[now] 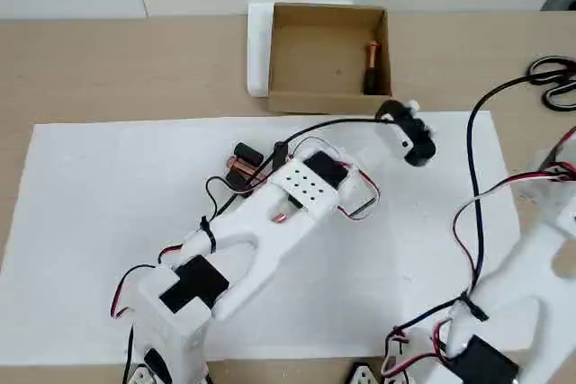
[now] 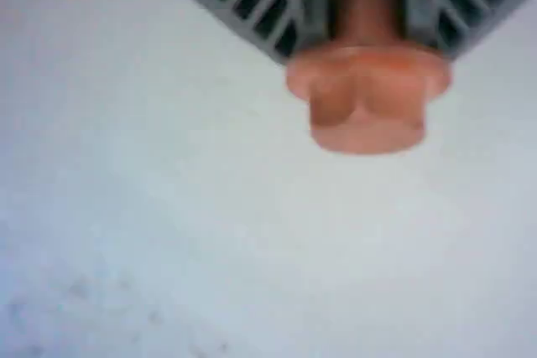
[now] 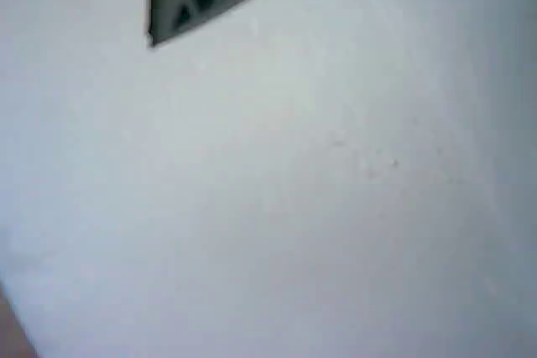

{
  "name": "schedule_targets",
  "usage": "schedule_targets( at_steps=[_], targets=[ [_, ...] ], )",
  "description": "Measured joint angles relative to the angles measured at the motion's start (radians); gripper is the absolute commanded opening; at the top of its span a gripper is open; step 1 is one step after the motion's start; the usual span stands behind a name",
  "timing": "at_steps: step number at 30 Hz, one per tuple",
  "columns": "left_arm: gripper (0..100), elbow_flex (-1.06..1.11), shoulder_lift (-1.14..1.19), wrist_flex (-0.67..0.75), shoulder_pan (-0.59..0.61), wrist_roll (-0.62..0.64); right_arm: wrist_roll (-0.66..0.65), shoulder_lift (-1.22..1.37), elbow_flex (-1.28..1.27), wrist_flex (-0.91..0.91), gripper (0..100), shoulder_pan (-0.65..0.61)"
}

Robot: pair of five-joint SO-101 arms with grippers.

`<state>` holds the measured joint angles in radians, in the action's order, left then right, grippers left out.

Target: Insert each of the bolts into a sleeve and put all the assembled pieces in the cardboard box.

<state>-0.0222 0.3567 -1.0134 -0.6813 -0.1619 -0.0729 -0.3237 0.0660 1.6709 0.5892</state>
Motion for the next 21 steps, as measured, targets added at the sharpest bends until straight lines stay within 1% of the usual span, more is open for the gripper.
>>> schedule_targets(
  at_steps=[5,9,12,18,21],
  targets=[
    [1,-0.181,0.0,-0.173,0.002,0.0,0.0,0.0,0.0,0.0,20.9,0.0],
    [1,-0.374,0.0,-0.347,0.048,0.006,0.0,0.0,0.0,0.0,20.9,0.0],
    [1,-0.545,0.0,-0.474,0.117,0.06,0.0,0.0,0.0,0.0,20.9,-0.02],
    [1,-0.865,0.0,-0.686,0.304,0.184,0.0,0.0,0.0,0.0,20.9,-0.083],
    [1,-0.925,-0.002,-0.717,0.399,0.224,0.0,0.0,0.0,0.0,20.9,-0.109]
  ],
)
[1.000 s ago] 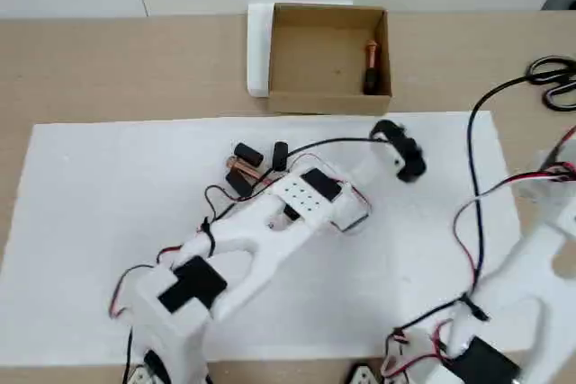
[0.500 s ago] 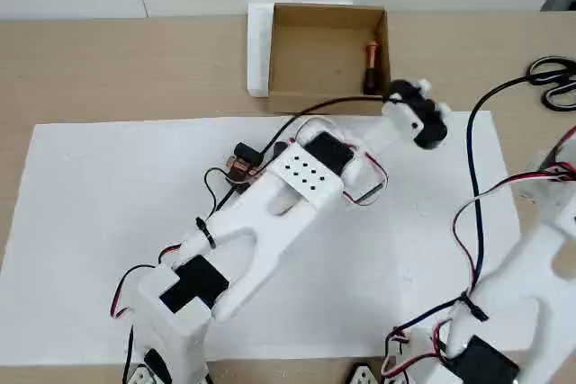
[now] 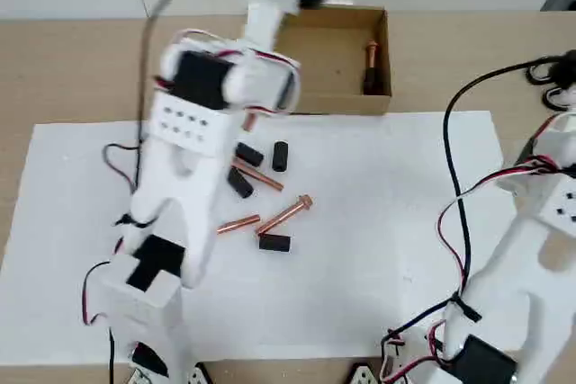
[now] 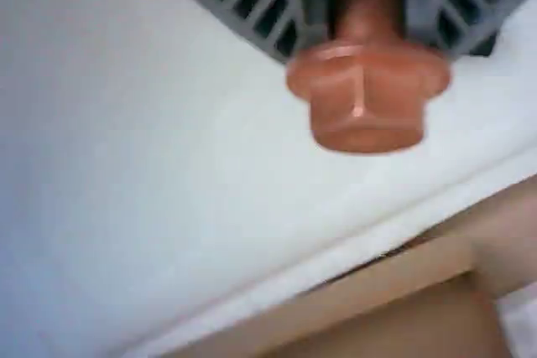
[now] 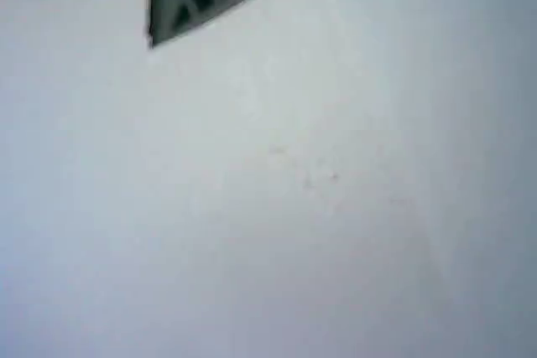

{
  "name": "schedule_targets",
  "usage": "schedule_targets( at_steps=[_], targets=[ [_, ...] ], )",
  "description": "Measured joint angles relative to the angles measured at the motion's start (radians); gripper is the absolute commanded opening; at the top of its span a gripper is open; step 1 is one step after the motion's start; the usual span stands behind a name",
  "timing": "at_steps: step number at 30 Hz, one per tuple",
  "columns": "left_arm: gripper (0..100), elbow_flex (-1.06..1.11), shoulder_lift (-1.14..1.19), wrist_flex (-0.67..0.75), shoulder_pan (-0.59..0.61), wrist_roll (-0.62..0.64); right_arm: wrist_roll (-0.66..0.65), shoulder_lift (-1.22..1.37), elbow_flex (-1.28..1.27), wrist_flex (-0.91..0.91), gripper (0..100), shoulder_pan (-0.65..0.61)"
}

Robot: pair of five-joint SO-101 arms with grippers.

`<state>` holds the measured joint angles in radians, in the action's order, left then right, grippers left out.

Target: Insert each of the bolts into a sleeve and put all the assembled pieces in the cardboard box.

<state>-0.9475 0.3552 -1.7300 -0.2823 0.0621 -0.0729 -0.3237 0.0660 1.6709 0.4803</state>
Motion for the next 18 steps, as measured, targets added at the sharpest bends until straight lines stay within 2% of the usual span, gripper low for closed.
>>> schedule_targets(
  at_steps=[3,7,18],
  targets=[
    [1,0.035,0.002,-0.005,0.087,0.029,0.0,0.0,0.0,0.0,21.0,-0.02],
    [1,0.195,0.002,-0.005,0.17,0.037,-0.003,0.0,0.0,0.0,21.0,-0.028],
    [1,0.505,0.003,-0.005,0.296,0.032,-0.005,0.0,-0.146,-0.058,21.0,-0.083]
  ],
)
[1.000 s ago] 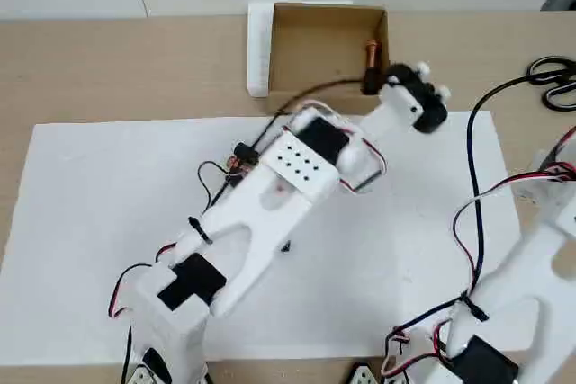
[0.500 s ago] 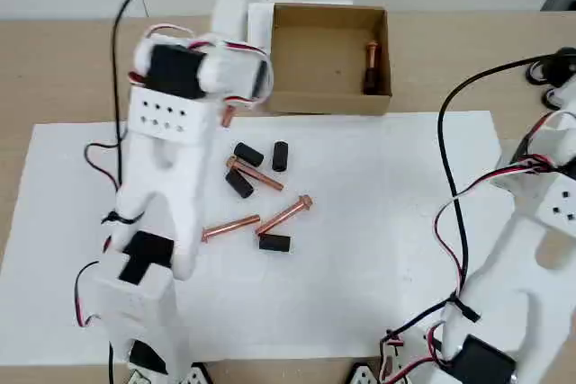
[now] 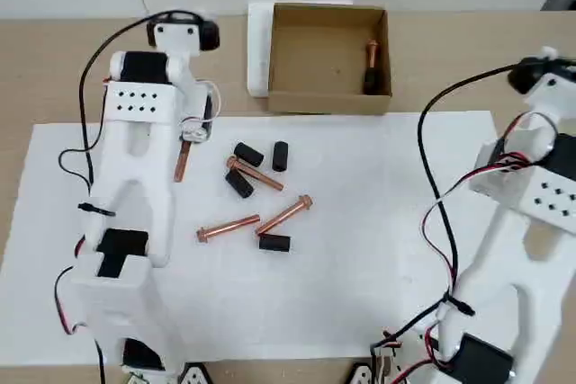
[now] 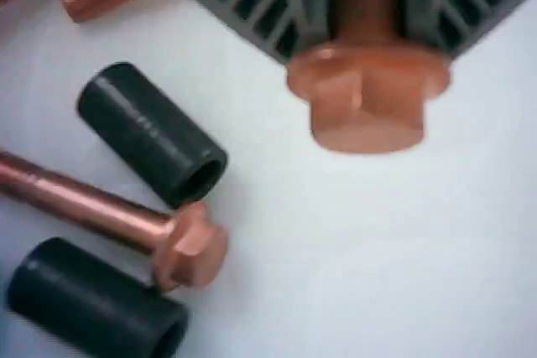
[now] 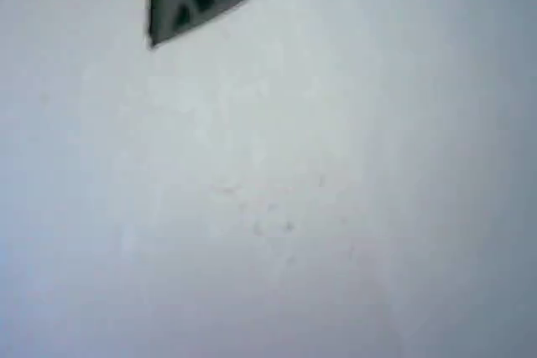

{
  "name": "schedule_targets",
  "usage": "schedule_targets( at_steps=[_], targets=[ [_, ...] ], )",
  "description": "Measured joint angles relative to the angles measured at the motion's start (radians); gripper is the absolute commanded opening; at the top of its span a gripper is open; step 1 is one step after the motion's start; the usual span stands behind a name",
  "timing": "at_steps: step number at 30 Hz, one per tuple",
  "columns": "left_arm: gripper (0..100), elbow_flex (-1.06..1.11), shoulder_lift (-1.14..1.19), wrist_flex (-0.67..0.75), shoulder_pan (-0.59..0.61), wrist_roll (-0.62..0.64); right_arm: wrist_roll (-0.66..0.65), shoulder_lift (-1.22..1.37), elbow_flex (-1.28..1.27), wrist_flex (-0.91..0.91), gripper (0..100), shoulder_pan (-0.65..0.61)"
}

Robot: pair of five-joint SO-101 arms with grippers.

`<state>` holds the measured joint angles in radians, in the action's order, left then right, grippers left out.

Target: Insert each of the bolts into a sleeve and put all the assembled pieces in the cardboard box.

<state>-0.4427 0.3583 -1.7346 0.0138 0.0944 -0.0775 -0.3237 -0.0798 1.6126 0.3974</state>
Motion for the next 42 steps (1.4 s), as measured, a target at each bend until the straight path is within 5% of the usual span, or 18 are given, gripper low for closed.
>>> schedule_targets(
  at_steps=[10,24,42],
  targets=[
    [1,0.21,0.0,0.08,0.17,-0.008,0.0,0.0,-0.002,0.0,20.9,-0.04],
    [7,0.353,0.005,0.204,0.028,-0.034,0.0,0.0,-0.002,0.0,20.9,-0.078],
    [7,0.348,0.153,0.233,0.023,-0.034,0.0,0.0,-0.002,0.0,20.9,-0.078]
  ],
)
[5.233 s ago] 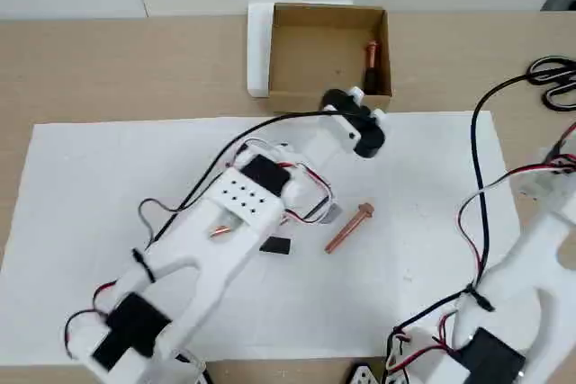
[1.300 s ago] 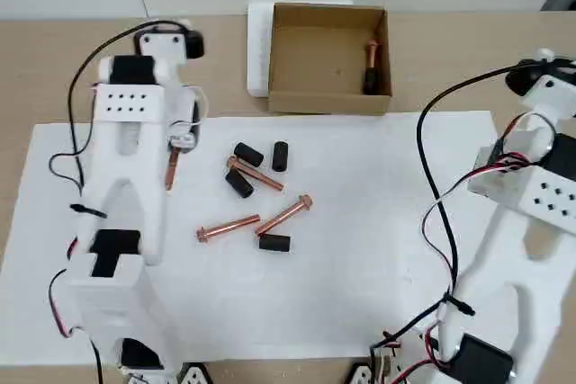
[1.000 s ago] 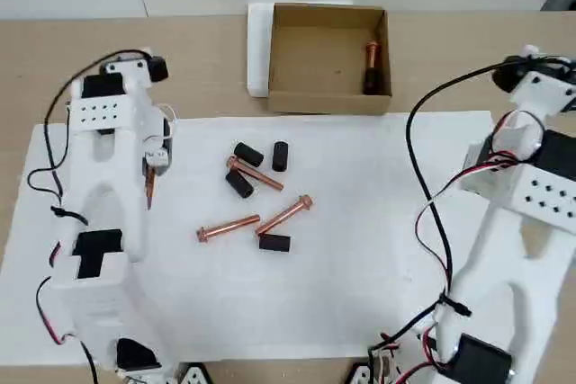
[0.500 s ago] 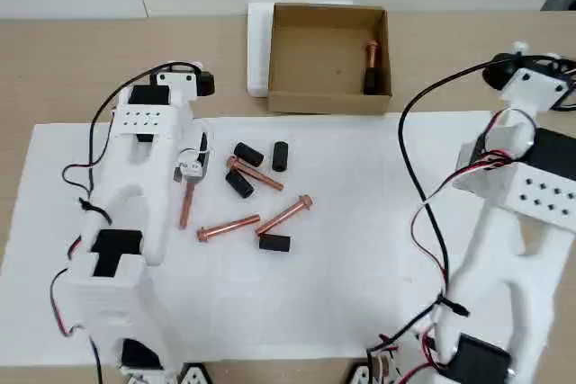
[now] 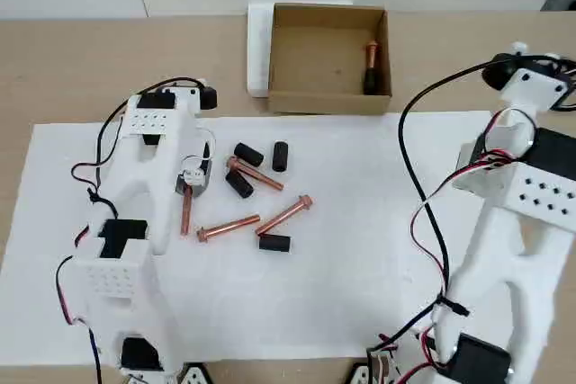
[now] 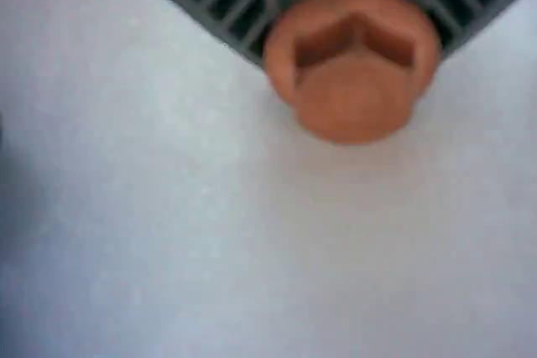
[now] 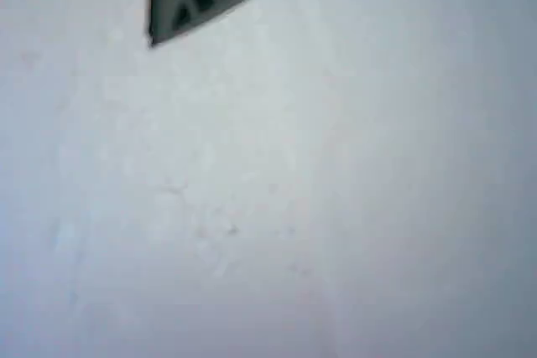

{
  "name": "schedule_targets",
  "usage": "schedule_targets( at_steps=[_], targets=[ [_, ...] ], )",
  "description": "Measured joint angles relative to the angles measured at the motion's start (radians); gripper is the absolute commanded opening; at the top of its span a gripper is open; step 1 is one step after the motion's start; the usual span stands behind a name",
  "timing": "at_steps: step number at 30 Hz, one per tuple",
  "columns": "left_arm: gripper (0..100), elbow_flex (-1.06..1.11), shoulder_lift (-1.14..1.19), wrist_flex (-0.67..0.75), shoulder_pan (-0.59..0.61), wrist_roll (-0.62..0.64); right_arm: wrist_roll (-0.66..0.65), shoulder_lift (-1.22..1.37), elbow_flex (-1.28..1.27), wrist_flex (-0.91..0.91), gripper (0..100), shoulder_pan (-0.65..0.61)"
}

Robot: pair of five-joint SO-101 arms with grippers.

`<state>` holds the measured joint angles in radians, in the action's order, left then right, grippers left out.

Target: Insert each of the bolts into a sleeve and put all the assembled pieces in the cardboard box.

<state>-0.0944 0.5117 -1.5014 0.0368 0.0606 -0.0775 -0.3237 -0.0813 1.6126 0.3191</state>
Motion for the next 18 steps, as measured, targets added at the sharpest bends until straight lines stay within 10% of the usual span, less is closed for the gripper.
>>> schedule_targets(
  at_steps=[18],
  targets=[
    [1,0.005,-0.173,-0.021,-0.025,0.002,0.0,0.0,0.0,0.0,21.1,0.0]
  ],
)
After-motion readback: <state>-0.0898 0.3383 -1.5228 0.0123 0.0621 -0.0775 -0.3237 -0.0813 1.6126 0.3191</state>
